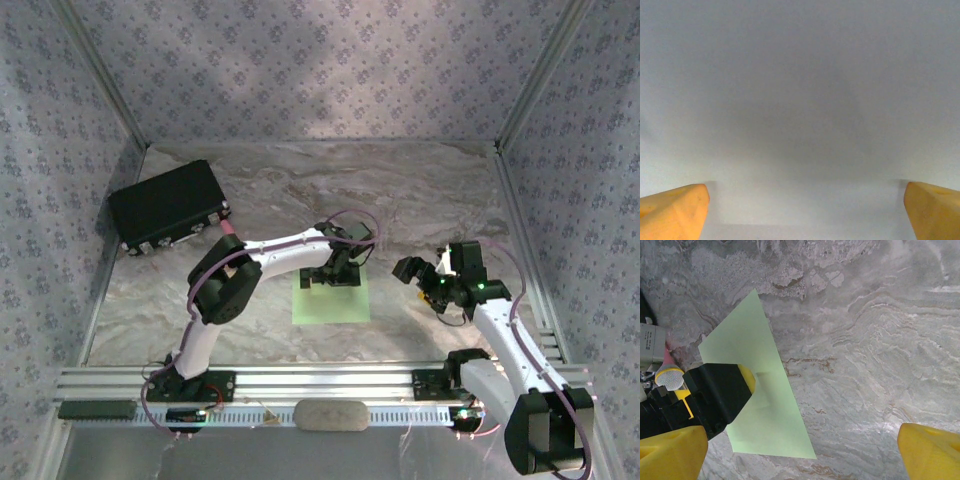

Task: Fold a paper plane with a square sheet of paper (pick it up from the middle)
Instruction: First fold the square sheet of paper in half at the center of the table.

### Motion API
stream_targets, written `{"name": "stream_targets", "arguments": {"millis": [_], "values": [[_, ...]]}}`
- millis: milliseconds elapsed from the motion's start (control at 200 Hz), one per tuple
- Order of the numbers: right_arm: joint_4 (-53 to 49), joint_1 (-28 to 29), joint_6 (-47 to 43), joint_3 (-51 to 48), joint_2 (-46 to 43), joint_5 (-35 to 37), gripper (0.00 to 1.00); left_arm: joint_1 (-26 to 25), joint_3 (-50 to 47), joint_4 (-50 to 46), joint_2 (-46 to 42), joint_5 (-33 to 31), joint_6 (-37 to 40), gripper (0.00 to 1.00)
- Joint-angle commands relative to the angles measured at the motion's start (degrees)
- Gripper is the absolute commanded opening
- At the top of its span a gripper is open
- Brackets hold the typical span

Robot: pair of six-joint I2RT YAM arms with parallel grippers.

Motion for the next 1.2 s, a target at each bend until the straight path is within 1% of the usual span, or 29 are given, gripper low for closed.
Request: {"name": "stream_targets", "arguments": {"millis": [0, 355, 660, 1049, 1194], "values": [[-1.24, 0.50, -1.26, 0.98, -0.38, -0.03, 0.99, 0.00, 0.36, -0.27, 1.04, 1.15, 1.52, 1.00], [-1.06, 0.93, -1.74, 0.49, -0.51, 0.44, 0.99, -0.48, -0.01, -0.62, 2.36, 0.41, 2.65, 1.00], [-1.10, 0.96, -2.14, 0.54, 0.05, 0.51, 0.99, -0.70, -4.89, 3.79, 3.54, 3.46, 1.11, 1.00], [-1.33, 0.94, -1.88, 0.71, -0.32, 0.95, 0.99, -0.79, -4.37, 3.82, 3.64, 3.79, 2.35, 1.00], [-1.55, 0.92, -1.11, 0.65, -1.33, 2.12, 0.99, -0.97, -4.54, 3.97, 3.19, 3.57, 2.56, 1.00]]}}
